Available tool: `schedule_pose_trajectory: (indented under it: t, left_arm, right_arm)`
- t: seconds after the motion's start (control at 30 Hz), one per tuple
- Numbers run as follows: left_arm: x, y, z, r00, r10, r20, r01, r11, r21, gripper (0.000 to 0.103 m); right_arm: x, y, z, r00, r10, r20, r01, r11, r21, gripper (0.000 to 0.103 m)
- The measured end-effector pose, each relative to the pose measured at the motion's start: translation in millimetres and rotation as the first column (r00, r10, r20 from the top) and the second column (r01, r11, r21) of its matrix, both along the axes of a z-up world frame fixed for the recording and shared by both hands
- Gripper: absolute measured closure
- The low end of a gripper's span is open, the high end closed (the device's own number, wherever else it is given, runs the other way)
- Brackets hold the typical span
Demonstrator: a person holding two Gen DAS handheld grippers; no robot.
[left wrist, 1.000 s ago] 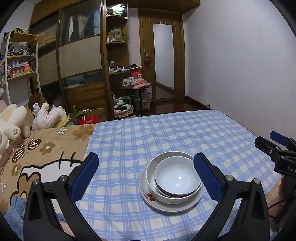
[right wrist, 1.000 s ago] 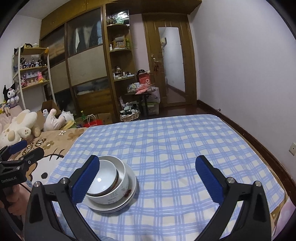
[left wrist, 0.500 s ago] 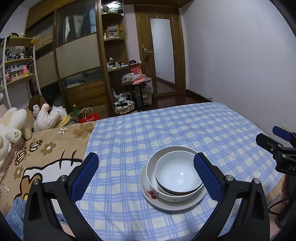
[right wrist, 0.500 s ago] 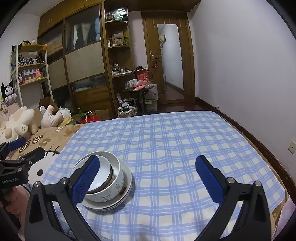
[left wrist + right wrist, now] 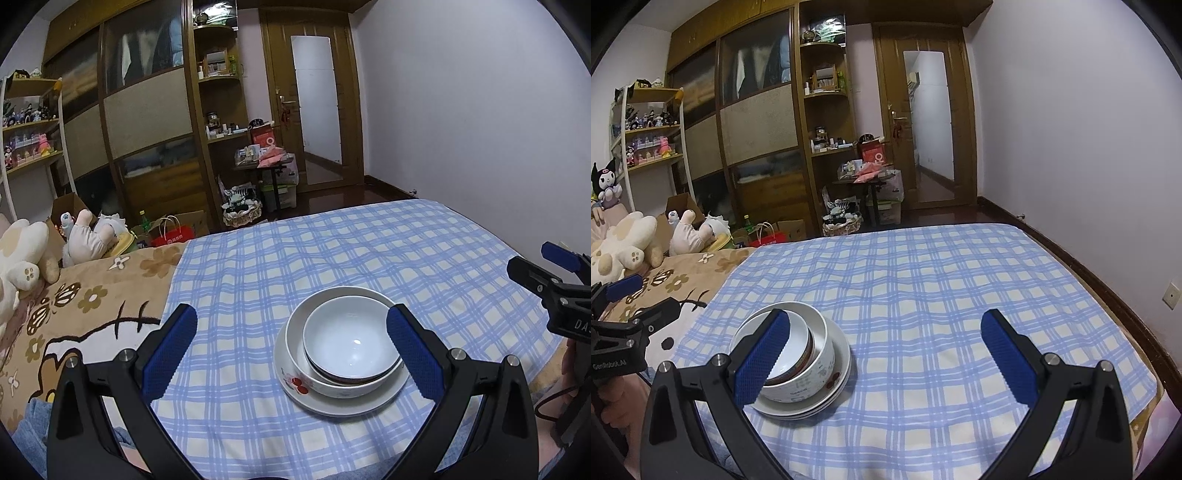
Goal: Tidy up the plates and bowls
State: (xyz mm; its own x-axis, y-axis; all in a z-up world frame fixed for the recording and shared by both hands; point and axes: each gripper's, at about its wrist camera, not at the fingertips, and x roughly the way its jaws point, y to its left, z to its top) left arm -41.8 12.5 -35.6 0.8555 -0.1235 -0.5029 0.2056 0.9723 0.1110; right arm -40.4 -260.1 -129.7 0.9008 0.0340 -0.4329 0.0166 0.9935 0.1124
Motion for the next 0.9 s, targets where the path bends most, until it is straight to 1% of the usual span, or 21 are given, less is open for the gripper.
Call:
schedule_pose_trajectory:
  t: [0.4,0.9]
  left_arm:
    - [-0.5,0.4,-2.2,1.000,0.000,-0.021,-0.001,1.000,-0.005,0.002]
    - [-0.6,2.3,-3.1,1.000,0.007,-0.026,-0.008,1.000,-0.009,0.002]
  right_arm:
    - [-2.6,-4.3,0.6,1.000,-0.023,0.009,0.023,1.000,-0.001,0.000]
    - [-3.0,-5.3,0.4,1.000,-0.029,0.010,0.029,1.000,0.000,0.000]
